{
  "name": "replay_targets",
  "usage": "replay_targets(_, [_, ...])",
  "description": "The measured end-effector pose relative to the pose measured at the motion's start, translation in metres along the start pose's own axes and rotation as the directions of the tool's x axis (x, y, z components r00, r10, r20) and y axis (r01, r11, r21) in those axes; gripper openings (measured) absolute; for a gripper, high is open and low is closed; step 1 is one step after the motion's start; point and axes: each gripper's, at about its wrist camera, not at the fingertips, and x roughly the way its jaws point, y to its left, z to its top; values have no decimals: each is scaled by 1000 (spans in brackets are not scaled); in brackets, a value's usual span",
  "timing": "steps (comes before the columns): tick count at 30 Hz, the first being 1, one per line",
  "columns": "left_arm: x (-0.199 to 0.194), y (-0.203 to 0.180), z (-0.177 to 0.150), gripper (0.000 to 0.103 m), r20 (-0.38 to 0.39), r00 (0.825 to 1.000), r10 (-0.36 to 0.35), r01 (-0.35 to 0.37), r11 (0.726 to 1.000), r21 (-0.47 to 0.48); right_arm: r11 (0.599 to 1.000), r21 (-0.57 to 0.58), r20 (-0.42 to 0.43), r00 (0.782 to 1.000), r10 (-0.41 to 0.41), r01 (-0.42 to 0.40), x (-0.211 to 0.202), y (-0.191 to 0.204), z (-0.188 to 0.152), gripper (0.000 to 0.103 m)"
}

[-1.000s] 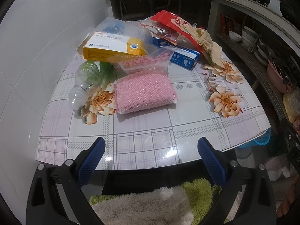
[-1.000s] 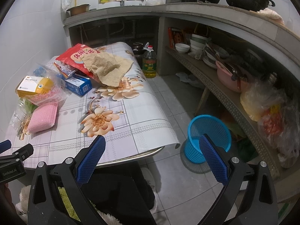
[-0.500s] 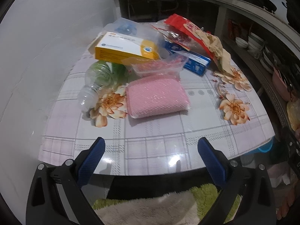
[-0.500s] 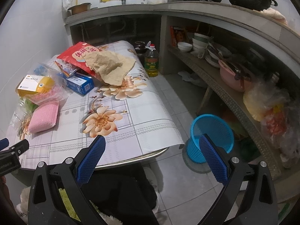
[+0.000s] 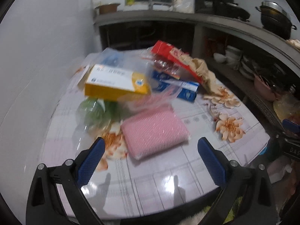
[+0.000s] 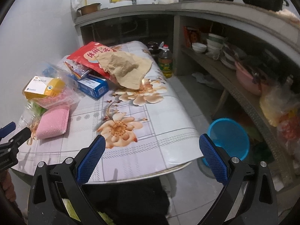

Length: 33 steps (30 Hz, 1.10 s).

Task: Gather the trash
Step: 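Grasp the pink mesh scrubber with the left tool while the right tool grasps the clear plastic bag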

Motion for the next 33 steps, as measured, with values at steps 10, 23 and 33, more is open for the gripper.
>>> replay_targets(10, [70, 1, 19, 97, -122, 993, -3, 8, 999, 41, 998, 22, -60, 996, 64, -63, 31, 6, 5, 95])
replay_targets(23, [64, -15, -2, 94, -242, 937, -252, 245, 968, -62, 999, 15, -120, 992, 46, -44, 53, 4, 3, 95])
replay_targets(33, [47, -28, 16, 94, -161, 941, -298, 320, 937, 140, 998, 35, -155, 986, 59, -54, 64, 1, 4, 95])
